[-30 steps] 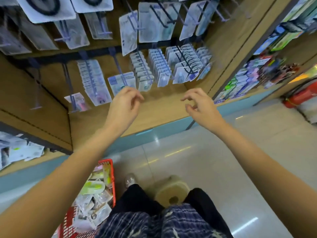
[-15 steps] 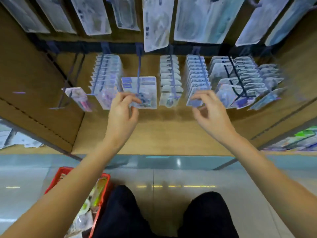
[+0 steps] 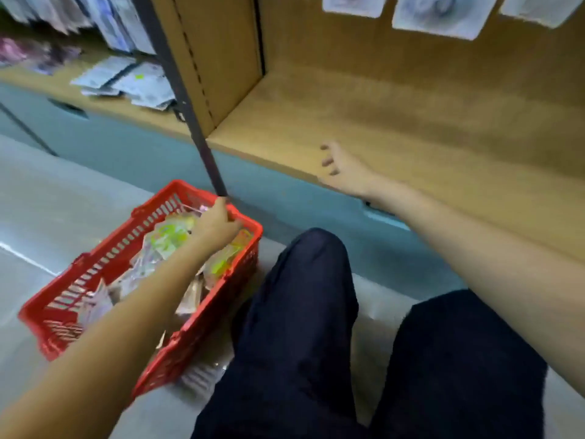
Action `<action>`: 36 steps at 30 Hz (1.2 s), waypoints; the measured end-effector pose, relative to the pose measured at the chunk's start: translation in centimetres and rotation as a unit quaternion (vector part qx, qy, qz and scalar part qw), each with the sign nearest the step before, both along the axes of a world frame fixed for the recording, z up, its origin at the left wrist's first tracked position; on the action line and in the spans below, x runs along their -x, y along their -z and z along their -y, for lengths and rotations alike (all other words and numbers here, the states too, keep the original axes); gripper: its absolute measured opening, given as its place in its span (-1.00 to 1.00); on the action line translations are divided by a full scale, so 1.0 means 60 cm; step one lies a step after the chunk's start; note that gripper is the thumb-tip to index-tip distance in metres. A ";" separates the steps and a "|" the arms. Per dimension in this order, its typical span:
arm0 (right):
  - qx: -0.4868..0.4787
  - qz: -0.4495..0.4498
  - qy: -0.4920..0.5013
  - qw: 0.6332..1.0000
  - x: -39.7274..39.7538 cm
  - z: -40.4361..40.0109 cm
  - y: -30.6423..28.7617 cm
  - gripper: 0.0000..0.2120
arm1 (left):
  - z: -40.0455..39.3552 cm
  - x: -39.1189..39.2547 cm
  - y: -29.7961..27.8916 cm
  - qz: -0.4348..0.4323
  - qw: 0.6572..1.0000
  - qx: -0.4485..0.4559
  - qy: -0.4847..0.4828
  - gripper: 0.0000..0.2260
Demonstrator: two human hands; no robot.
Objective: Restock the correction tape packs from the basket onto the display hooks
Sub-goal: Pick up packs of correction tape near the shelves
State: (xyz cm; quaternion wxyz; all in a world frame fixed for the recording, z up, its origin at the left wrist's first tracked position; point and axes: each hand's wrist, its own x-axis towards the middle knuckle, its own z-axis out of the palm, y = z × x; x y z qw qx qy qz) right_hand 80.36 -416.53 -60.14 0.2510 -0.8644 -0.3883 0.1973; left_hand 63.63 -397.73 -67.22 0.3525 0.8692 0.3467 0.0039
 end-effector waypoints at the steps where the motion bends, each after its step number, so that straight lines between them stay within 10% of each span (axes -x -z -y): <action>1: 0.025 0.024 -0.032 0.999 0.014 -0.033 0.006 -0.43 | -0.034 0.041 0.019 -0.012 0.999 -0.022 -0.020 -0.53; 10: 0.147 0.071 -0.196 0.967 0.107 -0.222 0.121 -0.28 | -0.127 0.165 0.125 -0.059 0.983 -0.138 -0.108 -0.48; 25: 0.268 0.246 -0.342 0.866 0.087 -0.335 0.315 -0.74 | -0.182 0.107 0.221 0.031 0.909 0.153 -0.388 -0.55; 30: 0.081 -0.133 -0.227 0.961 0.036 -0.365 0.241 -0.87 | -0.185 0.126 0.195 0.088 0.913 0.167 -0.361 -0.91; 32: 0.004 -0.336 -0.144 0.931 0.036 -0.369 0.203 -0.85 | -0.185 0.142 0.166 0.154 0.893 0.221 -0.360 -0.91; 36: 0.002 -0.356 -0.139 0.924 0.060 -0.377 0.181 -0.91 | -0.186 0.162 0.098 0.180 0.924 0.220 -0.255 -0.86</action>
